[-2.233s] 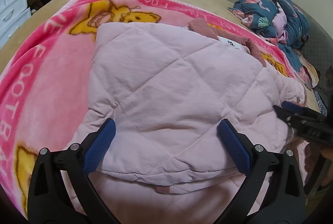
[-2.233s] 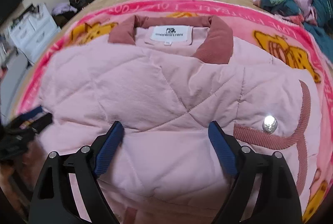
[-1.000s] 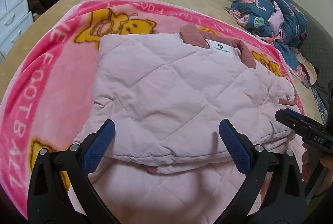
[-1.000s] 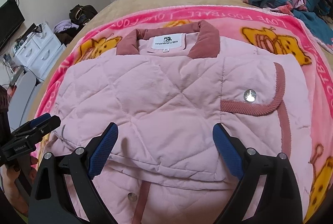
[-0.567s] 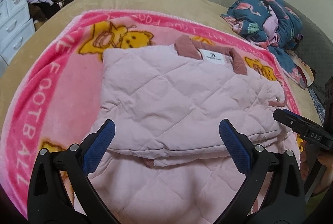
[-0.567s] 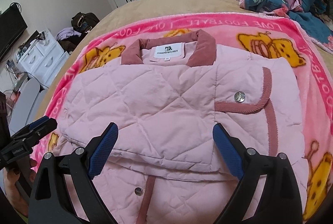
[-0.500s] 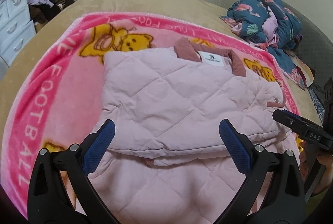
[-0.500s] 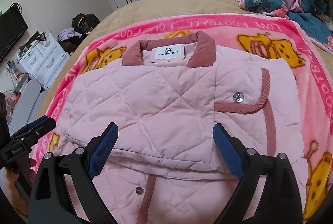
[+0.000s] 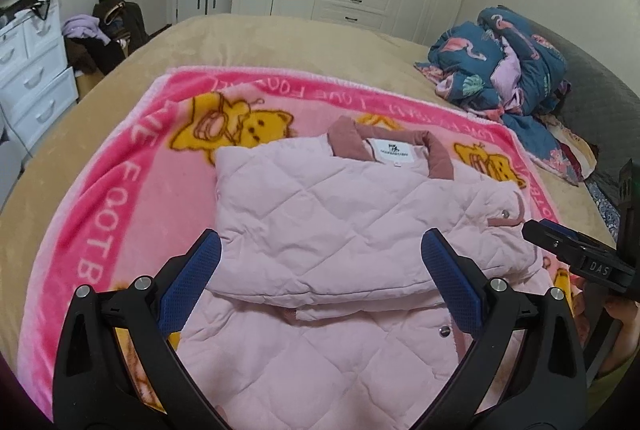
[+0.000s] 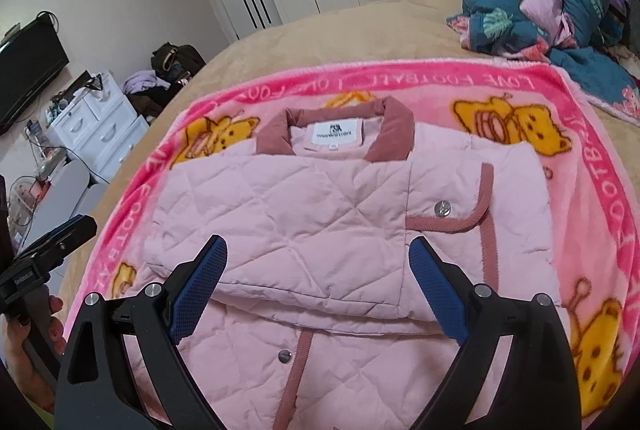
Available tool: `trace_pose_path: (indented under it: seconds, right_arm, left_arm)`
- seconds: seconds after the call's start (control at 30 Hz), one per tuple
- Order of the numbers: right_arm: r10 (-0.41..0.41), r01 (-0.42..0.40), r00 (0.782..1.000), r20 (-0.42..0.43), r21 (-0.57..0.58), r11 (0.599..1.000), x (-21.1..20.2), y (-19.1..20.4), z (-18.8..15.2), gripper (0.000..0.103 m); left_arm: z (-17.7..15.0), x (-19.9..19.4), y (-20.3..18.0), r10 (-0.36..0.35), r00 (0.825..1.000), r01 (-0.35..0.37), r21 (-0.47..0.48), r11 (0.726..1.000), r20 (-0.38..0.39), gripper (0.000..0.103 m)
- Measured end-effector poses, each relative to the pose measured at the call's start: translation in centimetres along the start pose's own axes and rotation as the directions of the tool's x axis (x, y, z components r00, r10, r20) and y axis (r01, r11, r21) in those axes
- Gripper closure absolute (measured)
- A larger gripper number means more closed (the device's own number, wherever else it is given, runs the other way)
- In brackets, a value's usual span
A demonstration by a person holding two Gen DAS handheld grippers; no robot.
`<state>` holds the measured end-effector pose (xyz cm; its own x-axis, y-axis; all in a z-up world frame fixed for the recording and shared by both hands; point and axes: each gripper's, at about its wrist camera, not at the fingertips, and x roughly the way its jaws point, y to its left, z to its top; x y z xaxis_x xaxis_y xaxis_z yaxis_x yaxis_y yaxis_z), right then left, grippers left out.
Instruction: Fold large clothes
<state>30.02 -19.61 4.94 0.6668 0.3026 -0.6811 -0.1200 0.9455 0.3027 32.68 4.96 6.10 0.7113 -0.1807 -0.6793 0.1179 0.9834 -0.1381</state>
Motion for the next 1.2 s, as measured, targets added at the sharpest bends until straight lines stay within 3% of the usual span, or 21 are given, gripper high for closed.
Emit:
trace_pose_path:
  seconds: [0.6, 0.63, 0.73, 1.2]
  right_arm:
    - [0.03, -0.021, 0.992, 0.126, -0.071, 0.997, -7.9, 1.7, -2.2, 0.011]
    - [0.03, -0.021, 0.991, 0.13, -0.07, 0.997, -8.3, 1.6, -2.4, 0.004]
    - [0.033, -0.023, 0.988, 0.152, -0.071, 0.997, -9.7, 1.5, -3.1, 0.004]
    - [0.031, -0.022, 0.988, 0.153, -0.061, 0.998, -12.9, 0.3, -6.6, 0.004]
  left_arm:
    - [-1.1, -6.2, -1.4, -0.006, 0.996, 0.004, 0.02, 1.0, 0.089, 0.009]
    - [-1.2, -6.4, -1.6, -0.003, 0.996, 0.001, 0.024, 1.0, 0.091, 0.009]
    - [-1.8, -7.4, -2.2, -0.011, 0.993, 0.008, 0.028, 1.0, 0.115, 0.009]
    - [-6.2, -8.7, -5.1, -0.038, 0.995, 0.031, 0.082, 0.996, 0.087, 0.009]
